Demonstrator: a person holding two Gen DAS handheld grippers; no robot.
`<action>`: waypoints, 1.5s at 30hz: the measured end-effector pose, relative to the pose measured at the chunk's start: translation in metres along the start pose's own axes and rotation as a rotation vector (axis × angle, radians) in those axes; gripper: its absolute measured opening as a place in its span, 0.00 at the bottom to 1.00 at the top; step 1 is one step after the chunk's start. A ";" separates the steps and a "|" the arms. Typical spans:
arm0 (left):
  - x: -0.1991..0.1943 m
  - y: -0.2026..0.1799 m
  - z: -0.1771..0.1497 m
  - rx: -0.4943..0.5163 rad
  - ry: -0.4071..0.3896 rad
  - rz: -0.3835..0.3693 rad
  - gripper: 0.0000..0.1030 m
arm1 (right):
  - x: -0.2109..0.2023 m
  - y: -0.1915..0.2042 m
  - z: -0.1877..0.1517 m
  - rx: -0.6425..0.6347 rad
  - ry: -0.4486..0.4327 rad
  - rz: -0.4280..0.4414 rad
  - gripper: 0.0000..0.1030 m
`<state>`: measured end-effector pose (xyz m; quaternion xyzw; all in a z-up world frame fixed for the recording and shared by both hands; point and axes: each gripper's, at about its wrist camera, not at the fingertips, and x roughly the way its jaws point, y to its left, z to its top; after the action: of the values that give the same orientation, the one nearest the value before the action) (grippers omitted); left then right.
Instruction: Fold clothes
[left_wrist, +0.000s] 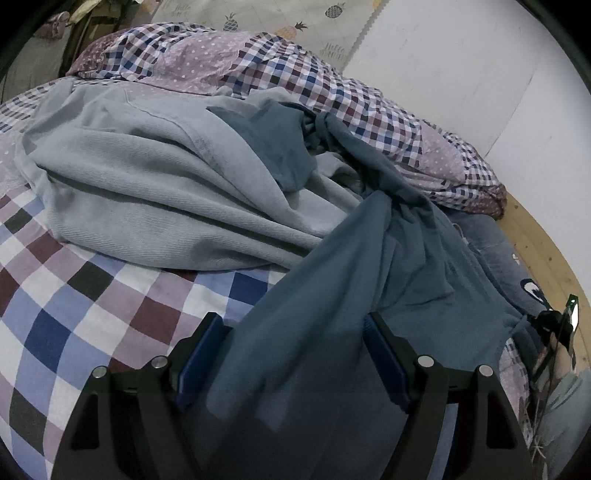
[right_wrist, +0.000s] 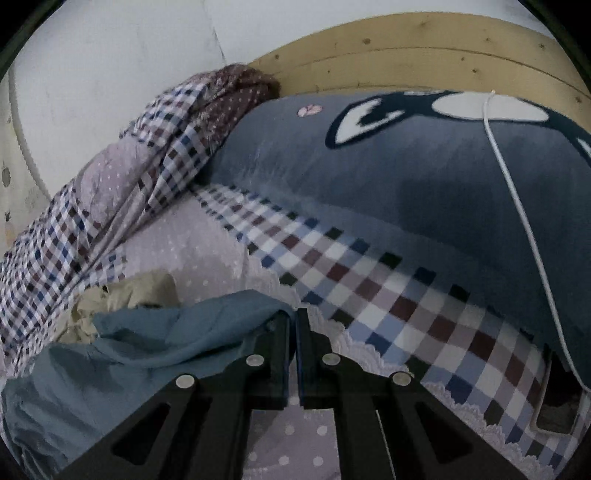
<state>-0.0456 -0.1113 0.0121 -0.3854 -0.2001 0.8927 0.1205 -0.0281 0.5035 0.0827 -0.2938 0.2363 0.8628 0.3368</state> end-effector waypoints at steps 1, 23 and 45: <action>0.000 0.000 -0.001 0.001 0.001 0.002 0.79 | 0.001 0.000 -0.002 -0.009 0.018 -0.001 0.05; -0.045 -0.077 -0.021 0.218 -0.042 -0.106 0.80 | -0.185 -0.088 -0.195 0.149 0.105 0.298 0.48; -0.144 -0.262 -0.299 1.016 0.024 -0.291 0.81 | -0.261 -0.143 -0.228 0.157 0.084 0.396 0.48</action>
<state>0.2879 0.1478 0.0355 -0.2570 0.2080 0.8466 0.4170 0.3110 0.3443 0.0634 -0.2504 0.3699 0.8779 0.1726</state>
